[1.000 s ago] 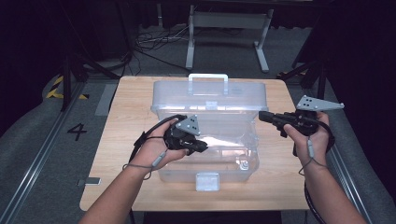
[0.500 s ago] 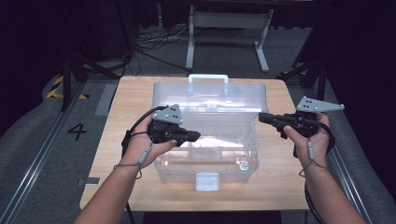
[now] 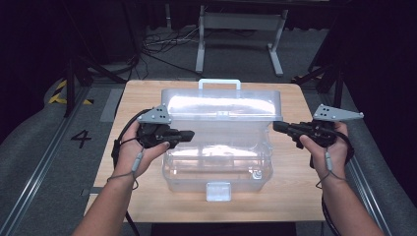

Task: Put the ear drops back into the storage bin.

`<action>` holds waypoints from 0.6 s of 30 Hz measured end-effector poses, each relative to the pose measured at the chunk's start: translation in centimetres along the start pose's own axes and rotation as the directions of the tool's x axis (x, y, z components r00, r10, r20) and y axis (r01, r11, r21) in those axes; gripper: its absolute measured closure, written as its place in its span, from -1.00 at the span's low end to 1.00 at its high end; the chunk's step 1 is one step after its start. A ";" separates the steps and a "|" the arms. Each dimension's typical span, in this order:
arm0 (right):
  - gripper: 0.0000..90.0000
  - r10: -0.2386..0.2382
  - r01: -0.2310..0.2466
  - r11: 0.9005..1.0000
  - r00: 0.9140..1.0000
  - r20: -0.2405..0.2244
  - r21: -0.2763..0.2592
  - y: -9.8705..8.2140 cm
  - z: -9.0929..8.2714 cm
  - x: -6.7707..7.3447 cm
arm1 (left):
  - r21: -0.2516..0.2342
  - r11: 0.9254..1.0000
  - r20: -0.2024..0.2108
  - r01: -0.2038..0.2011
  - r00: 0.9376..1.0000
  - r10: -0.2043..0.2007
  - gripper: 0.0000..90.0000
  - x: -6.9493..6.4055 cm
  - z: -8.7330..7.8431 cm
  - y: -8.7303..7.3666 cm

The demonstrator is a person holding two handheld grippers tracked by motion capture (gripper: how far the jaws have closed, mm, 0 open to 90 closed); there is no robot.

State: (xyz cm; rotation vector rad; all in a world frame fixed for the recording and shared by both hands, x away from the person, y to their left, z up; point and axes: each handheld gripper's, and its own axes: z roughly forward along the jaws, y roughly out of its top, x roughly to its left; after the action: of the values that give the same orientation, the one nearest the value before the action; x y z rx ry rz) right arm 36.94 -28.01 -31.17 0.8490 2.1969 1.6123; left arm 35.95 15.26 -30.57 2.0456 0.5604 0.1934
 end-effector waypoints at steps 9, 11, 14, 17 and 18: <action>1.00 -0.008 0.008 1.000 1.000 0.006 0.009 -0.2 -0.1 0.3 | -0.071 0.994 -0.057 0.083 0.995 -0.087 0.99 1.0 -1.8 -1.6; 1.00 -0.008 0.008 1.000 1.000 0.003 0.010 -0.3 -0.1 0.4 | -0.077 0.993 -0.065 0.085 0.994 -0.090 0.99 1.1 -2.0 -1.7; 1.00 -0.010 0.010 1.000 1.000 0.003 0.014 -0.4 -0.2 0.5 | -0.097 0.990 -0.087 0.097 0.991 -0.106 0.99 1.2 -2.5 -2.0; 1.00 -0.015 0.015 1.000 1.000 0.000 0.016 -0.6 -0.3 0.6 | -0.106 0.988 -0.102 0.109 0.988 -0.120 0.99 1.2 -2.8 -2.3; 1.00 -0.015 0.015 1.000 1.000 0.000 0.016 -0.6 -0.3 0.6 | -0.110 0.988 -0.107 0.107 0.987 -0.119 0.99 1.2 -2.8 -2.3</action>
State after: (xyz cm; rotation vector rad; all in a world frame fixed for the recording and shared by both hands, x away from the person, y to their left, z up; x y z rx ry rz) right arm 36.15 -28.01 -31.60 0.8346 2.2138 1.5894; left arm 35.29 18.96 -31.20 1.9042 0.7207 0.2668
